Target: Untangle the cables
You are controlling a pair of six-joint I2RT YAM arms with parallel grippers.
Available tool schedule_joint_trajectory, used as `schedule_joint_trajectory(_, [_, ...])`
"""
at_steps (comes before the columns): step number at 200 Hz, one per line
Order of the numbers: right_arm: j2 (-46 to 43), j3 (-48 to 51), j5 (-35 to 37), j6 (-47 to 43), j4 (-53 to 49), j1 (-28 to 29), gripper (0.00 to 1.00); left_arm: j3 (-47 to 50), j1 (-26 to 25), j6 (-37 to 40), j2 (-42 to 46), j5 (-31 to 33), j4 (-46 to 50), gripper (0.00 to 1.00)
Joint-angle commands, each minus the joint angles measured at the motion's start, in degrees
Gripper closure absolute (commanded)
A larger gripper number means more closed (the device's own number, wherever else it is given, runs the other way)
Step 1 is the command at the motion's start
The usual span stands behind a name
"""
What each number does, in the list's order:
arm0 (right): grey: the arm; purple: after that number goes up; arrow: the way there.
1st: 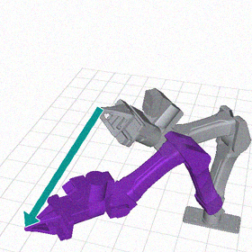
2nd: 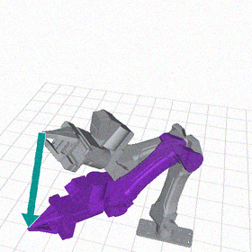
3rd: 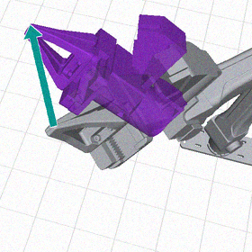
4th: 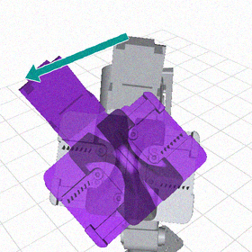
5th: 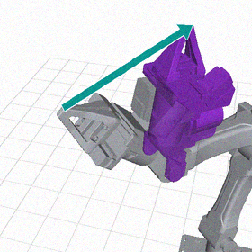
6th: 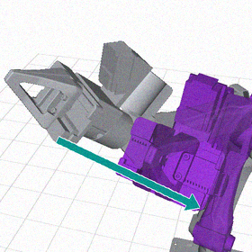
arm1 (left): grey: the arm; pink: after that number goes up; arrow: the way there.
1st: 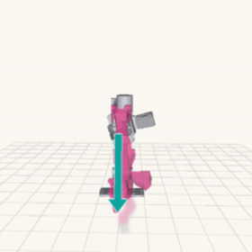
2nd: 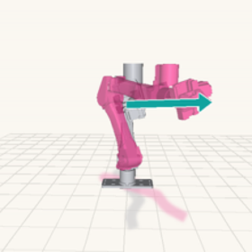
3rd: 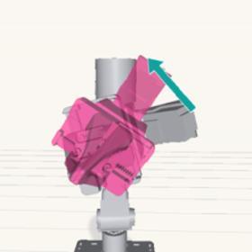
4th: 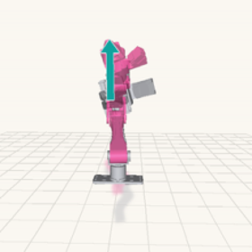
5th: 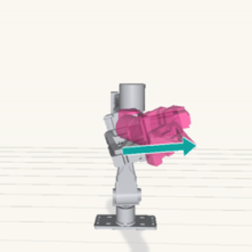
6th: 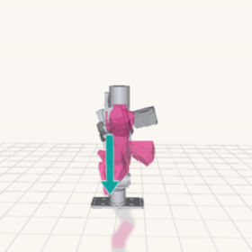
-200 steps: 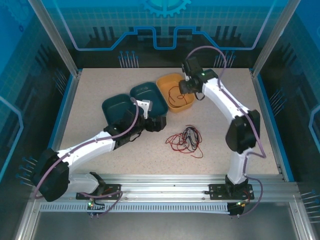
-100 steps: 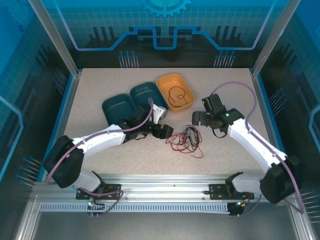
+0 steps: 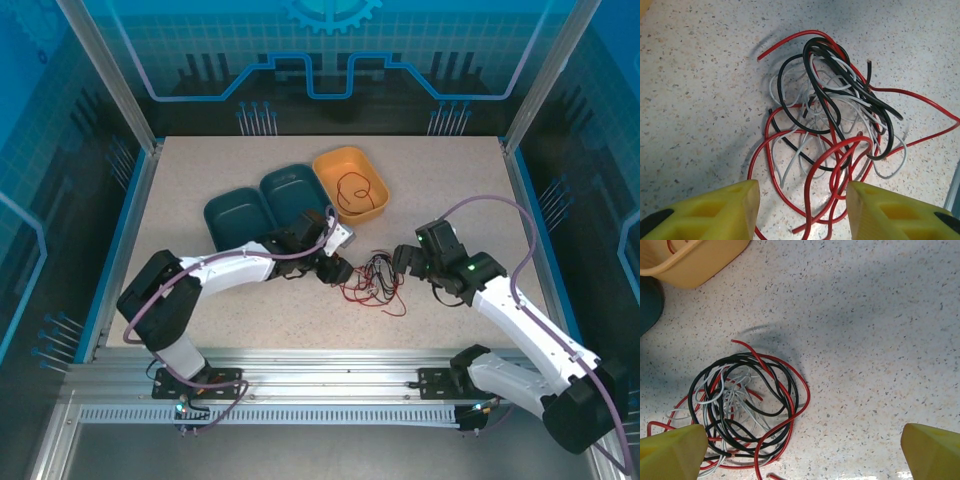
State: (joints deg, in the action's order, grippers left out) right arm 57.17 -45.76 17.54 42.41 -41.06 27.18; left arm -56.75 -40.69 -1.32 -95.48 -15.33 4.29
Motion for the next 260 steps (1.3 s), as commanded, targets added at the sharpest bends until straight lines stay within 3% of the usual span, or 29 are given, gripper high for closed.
schedule_joint_trajectory(1, [-0.2,1.1,0.0,3.3,-0.5,1.9,0.00,-1.8,-0.1,1.2,-1.6,-1.4,1.0,0.54])
schedule_joint_trajectory(75, [3.4,1.0,0.4,6.0,1.2,5.0,0.00,-1.4,-1.1,0.6,-4.5,-0.6,0.8,0.71])
schedule_joint_trajectory(121, [5.2,0.6,0.3,5.6,2.2,5.9,0.00,-0.7,-1.9,-0.7,-3.7,0.6,-0.6,1.00])
schedule_joint_trajectory(170, [9.0,0.0,0.4,5.6,2.0,6.0,0.00,0.3,-1.9,-1.7,3.0,2.2,-0.8,1.00])
schedule_joint_trajectory(260, [13.2,-4.3,-1.4,2.3,3.9,6.1,0.00,-2.1,-2.0,-1.0,12.7,-4.4,0.5,1.00])
